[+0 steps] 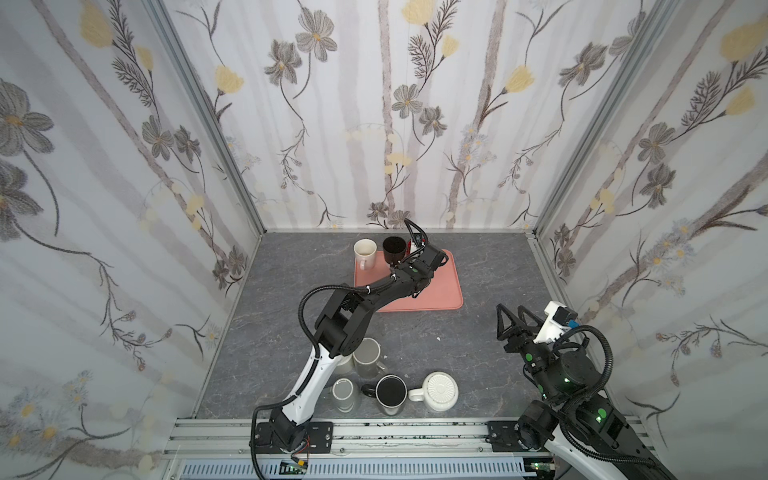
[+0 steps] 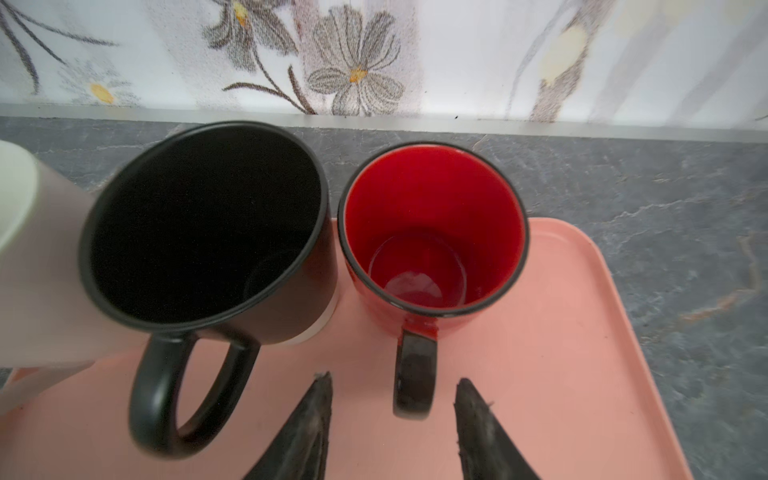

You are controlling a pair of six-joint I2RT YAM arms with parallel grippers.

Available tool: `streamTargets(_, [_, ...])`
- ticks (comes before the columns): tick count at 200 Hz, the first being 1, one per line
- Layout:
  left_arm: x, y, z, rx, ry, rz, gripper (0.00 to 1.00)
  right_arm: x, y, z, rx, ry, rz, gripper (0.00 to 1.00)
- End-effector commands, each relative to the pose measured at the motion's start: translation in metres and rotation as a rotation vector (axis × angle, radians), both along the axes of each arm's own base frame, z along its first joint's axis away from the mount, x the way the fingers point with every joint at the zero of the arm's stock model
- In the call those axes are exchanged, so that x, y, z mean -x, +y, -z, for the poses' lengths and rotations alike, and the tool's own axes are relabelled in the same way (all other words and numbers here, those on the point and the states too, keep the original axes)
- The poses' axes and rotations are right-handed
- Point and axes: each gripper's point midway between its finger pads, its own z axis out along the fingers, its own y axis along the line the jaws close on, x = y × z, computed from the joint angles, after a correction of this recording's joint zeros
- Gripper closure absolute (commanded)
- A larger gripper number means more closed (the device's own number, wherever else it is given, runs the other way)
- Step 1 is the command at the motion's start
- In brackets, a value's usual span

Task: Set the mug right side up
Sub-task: 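Open the left gripper and raise it while the right gripper reaches toward the grey mug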

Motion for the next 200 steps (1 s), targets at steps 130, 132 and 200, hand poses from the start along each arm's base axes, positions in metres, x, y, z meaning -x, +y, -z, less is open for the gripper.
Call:
streamTargets(130, [0.154, 0.070, -0.194, 0.641, -0.238, 0.210, 0.00, 0.001, 0.134, 0.105, 0.169, 0.300, -0.540, 0.23])
streamTargets(132, [0.156, 0.072, -0.195, 0.643, -0.240, 0.209, 0.00, 0.001, 0.136, 0.107, 0.174, 0.303, -0.543, 0.23])
streamTargets(200, [0.206, 0.145, -0.188, 0.633, -0.307, 0.144, 0.00, 0.044, 0.212, 0.126, 0.447, 0.349, -0.778, 0.23])
